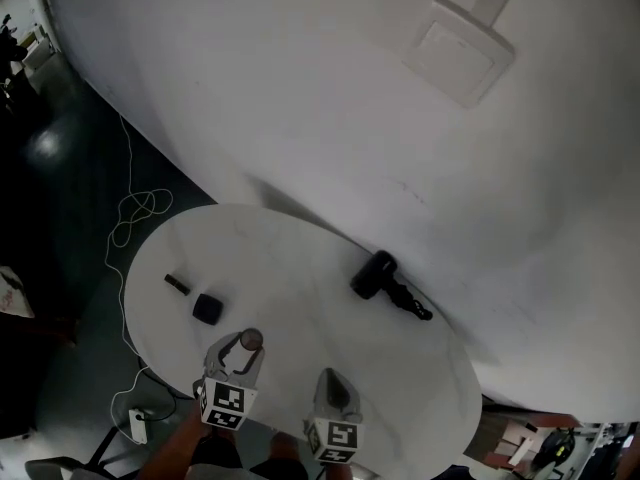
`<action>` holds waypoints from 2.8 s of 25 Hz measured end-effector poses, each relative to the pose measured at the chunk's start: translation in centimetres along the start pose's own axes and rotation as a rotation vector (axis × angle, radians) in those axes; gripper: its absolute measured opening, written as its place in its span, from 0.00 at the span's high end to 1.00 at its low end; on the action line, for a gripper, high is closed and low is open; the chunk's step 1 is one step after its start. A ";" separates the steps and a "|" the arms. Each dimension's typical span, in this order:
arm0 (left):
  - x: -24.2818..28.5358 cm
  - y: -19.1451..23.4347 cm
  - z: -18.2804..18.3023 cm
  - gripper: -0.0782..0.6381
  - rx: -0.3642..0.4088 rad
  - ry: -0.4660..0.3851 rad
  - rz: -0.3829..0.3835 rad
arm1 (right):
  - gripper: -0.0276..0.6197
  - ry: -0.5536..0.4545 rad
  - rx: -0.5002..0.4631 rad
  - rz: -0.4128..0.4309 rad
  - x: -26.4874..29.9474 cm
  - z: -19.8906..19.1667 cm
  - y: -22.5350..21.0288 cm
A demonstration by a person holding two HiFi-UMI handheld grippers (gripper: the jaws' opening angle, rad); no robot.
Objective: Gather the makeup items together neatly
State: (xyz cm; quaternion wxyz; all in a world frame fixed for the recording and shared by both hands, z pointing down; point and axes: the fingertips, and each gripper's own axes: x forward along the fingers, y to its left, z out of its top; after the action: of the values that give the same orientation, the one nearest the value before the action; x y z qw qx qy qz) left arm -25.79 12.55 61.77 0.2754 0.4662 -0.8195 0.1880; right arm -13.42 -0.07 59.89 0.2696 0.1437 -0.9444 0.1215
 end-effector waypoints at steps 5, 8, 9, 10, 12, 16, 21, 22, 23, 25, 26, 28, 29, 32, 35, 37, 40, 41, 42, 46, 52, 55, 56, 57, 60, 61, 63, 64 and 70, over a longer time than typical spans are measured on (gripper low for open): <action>1.6 1.8 -2.3 0.59 -0.014 0.033 0.010 | 0.95 0.045 -0.002 0.020 2.4 -1.6 1.2; 2.6 2.5 -3.5 0.59 -0.022 0.053 0.010 | 0.95 0.058 0.006 0.028 3.5 -2.6 1.7; 2.9 2.7 -3.9 0.59 -0.024 0.057 0.011 | 0.95 0.063 0.009 0.029 3.9 -2.9 1.8; 3.3 2.8 -4.2 0.59 -0.026 0.062 0.011 | 0.95 0.071 0.012 0.030 4.1 -3.2 1.9; 3.9 3.1 -5.0 0.59 -0.028 0.071 0.010 | 0.95 0.086 0.019 0.031 4.6 -3.7 2.0; 5.0 3.5 -5.8 0.59 -0.033 0.086 0.003 | 0.95 0.102 0.025 0.029 5.6 -4.0 2.0; 5.7 3.3 -6.5 0.59 -0.029 0.107 -0.009 | 0.95 0.110 0.033 0.030 6.4 -4.2 2.0; 5.8 3.2 -6.6 0.59 -0.030 0.108 -0.011 | 0.95 0.109 0.034 0.028 6.5 -4.2 1.9; 5.8 3.2 -6.7 0.59 -0.032 0.108 -0.012 | 0.95 0.109 0.037 0.026 6.6 -4.1 1.8; 5.9 3.2 -6.7 0.59 -0.037 0.106 -0.014 | 0.95 0.108 0.040 0.025 6.8 -4.1 1.7; 6.0 3.2 -6.7 0.59 -0.041 0.106 -0.016 | 0.95 0.107 0.040 0.027 6.9 -4.1 1.7; 6.0 3.1 -6.7 0.59 -0.050 0.110 -0.023 | 0.95 0.105 0.040 0.030 7.0 -4.0 1.7; 6.0 3.0 -6.7 0.57 -0.054 0.112 -0.032 | 0.95 0.107 0.041 0.030 7.0 -4.1 1.7; 5.9 2.7 -6.3 0.48 -0.055 0.110 -0.056 | 0.95 0.108 0.042 0.027 7.0 -4.0 1.6; 5.8 2.7 -5.8 0.47 -0.050 0.100 -0.053 | 0.95 0.101 0.041 0.028 6.9 -3.7 1.7; 5.6 2.8 -5.6 0.47 -0.046 0.095 -0.049 | 0.95 0.094 0.041 0.028 6.7 -3.6 1.7; 5.3 2.8 -5.2 0.47 -0.041 0.086 -0.046 | 0.95 0.091 0.040 0.020 6.3 -3.3 1.6; 5.2 2.8 -5.0 0.47 -0.039 0.082 -0.045 | 0.95 0.089 0.040 0.017 6.1 -3.3 1.6; 5.1 2.8 -4.7 0.47 -0.036 0.076 -0.044 | 0.95 0.085 0.042 0.014 5.9 -3.2 1.5; 4.2 2.7 -3.4 0.47 -0.028 0.051 -0.041 | 0.95 0.064 0.037 0.008 4.9 -2.4 1.5; 2.5 3.0 0.3 0.47 -0.006 -0.033 -0.025 | 0.95 -0.003 0.012 -0.022 3.2 0.5 1.2; 1.5 3.0 2.4 0.49 -0.001 -0.089 -0.019 | 0.95 -0.028 0.003 -0.044 2.1 1.8 0.7; 1.0 2.9 3.2 0.51 -0.002 -0.108 -0.022 | 0.95 -0.029 0.005 -0.052 1.6 2.0 0.5; 0.5 2.6 4.1 0.52 -0.001 -0.127 -0.028 | 0.95 -0.033 0.005 -0.061 1.0 2.3 0.2; -1.1 1.8 7.1 0.56 0.019 -0.183 -0.052 | 0.95 -0.094 0.002 -0.094 -0.9 4.8 -0.2; -1.6 1.5 8.1 0.57 0.027 -0.202 -0.060 | 0.95 -0.117 0.001 -0.105 -1.6 5.5 -0.4; -2.6 0.6 10.0 0.60 0.039 -0.242 -0.081 | 0.95 -0.150 -0.005 -0.131 -3.0 6.9 -1.0; -3.1 0.0 10.9 0.61 0.046 -0.261 -0.093 | 0.95 -0.168 -0.008 -0.147 -3.8 7.6 -1.3; -5.4 -4.0 16.0 0.68 0.104 -0.365 -0.175 | 0.95 -0.269 -0.011 -0.245 -8.4 11.2 -3.5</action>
State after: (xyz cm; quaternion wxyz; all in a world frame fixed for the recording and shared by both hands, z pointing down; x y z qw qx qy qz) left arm -24.52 5.12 46.20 0.1133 0.5756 -0.8012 0.1178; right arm -10.70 -5.06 46.66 0.1545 0.2710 -0.9480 0.0622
